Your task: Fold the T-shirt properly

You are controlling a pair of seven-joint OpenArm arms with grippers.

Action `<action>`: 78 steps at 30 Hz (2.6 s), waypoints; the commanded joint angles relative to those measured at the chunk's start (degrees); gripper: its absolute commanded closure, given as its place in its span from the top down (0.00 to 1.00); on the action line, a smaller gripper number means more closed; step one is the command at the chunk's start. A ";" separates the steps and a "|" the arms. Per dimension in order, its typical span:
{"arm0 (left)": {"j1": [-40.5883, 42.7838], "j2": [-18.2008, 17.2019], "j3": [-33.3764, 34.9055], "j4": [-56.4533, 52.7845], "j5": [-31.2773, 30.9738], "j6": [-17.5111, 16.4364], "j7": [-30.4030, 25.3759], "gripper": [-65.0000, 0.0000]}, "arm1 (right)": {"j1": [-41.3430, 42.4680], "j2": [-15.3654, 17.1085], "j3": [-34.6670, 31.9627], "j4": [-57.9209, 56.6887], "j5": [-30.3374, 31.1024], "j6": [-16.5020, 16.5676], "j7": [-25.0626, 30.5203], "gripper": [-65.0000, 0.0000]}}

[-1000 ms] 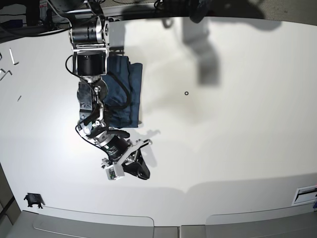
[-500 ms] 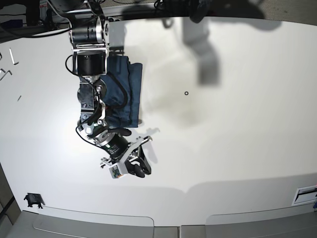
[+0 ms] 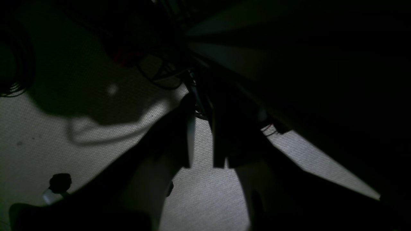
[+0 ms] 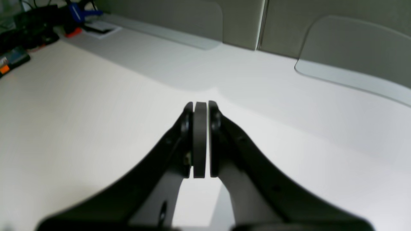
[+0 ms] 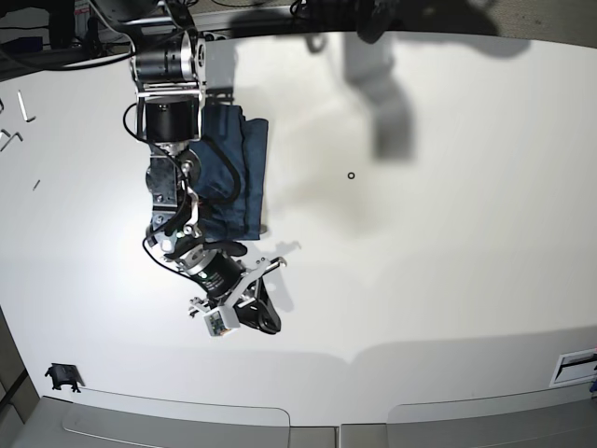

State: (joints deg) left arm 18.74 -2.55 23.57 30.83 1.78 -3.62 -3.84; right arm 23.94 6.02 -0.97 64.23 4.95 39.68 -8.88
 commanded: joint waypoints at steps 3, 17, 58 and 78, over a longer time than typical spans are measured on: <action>0.63 0.48 0.09 0.26 0.13 -0.59 -0.55 0.12 | 1.90 0.13 0.22 0.94 1.42 0.32 3.67 0.01; 0.63 0.46 0.09 0.26 0.13 -0.59 -0.55 0.12 | 1.57 -3.32 0.22 0.94 1.40 0.32 -0.26 0.00; 0.63 0.48 0.09 0.26 0.13 -0.59 -0.55 0.12 | 1.60 -3.48 0.20 0.94 -5.97 -68.76 4.61 0.00; 0.66 0.46 0.09 0.26 0.13 -0.59 -0.55 0.12 | 3.06 -0.35 -0.26 0.94 -26.08 -36.09 17.16 0.00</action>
State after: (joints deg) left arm 18.74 -2.52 23.57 30.83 1.78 -3.62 -3.84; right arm 25.12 5.48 -1.21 64.23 -21.06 4.32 7.27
